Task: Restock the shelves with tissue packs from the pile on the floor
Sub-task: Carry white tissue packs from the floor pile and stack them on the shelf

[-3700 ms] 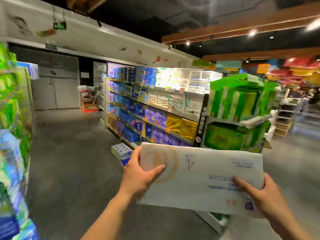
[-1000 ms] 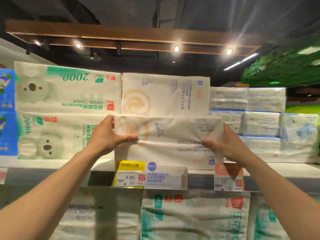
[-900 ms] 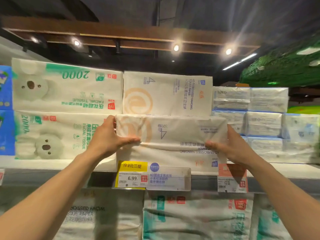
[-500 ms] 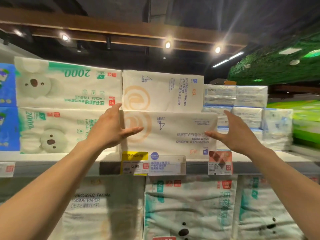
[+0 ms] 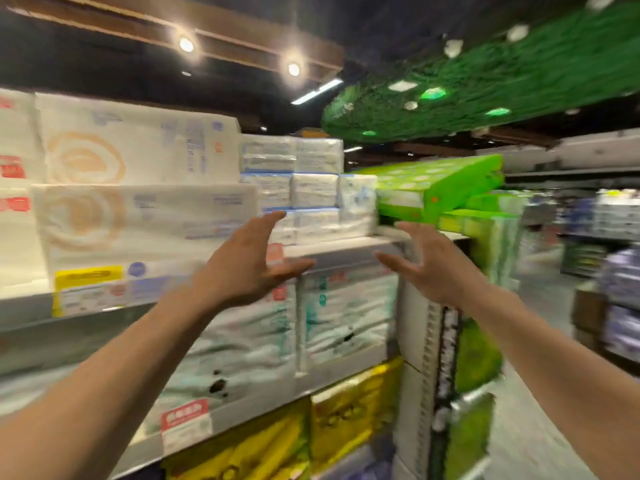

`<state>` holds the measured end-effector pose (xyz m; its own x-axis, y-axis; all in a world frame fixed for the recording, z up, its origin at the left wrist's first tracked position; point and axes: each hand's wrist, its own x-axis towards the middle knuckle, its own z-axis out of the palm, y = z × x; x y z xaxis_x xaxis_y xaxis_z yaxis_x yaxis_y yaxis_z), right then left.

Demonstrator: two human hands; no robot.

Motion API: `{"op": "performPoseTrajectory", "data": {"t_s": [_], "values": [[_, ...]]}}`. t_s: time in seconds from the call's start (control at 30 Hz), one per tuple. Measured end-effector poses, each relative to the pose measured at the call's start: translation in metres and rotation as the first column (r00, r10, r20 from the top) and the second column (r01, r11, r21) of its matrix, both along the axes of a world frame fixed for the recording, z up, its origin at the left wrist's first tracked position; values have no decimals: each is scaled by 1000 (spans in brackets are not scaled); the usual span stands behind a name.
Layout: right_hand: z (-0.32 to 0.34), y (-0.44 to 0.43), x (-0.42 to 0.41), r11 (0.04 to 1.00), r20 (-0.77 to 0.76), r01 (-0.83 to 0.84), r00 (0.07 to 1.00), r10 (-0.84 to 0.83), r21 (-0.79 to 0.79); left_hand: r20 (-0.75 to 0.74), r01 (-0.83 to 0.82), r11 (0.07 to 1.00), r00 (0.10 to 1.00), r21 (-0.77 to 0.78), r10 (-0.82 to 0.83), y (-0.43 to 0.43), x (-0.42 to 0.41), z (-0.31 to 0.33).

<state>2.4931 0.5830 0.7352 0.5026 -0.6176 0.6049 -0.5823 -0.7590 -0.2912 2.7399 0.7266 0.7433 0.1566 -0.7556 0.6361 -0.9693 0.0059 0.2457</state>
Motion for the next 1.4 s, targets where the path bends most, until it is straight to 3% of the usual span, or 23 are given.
{"op": "performPoseTrajectory", "data": {"t_s": [0.2,0.33,0.53,0.77,1.13,1.27,1.4], "values": [[-40,-3,-222,955,-43,293,956,-291,54,16,312,949,950,41,-313,-86,-190,-34],[-72,6,-390,856,-69,501,866,-496,132,-49,469,876,883,109,-466,-136,-351,-82],[-121,15,-600,648,-180,734,679,-712,204,-170,703,661,708,262,-685,-191,-578,-144],[-178,-7,-797,388,-160,883,437,-885,265,-238,881,384,450,278,-861,-294,-813,-190],[-186,-32,-1094,-146,-119,905,-107,-987,400,-242,919,-134,-43,371,-969,-448,-1204,-193],[-209,-37,-1191,-276,-99,869,-258,-961,410,-261,868,-284,-188,408,-947,-467,-1340,-222],[-242,-57,-1303,-336,-109,826,-322,-940,452,-272,814,-358,-255,458,-928,-491,-1480,-257]]}}
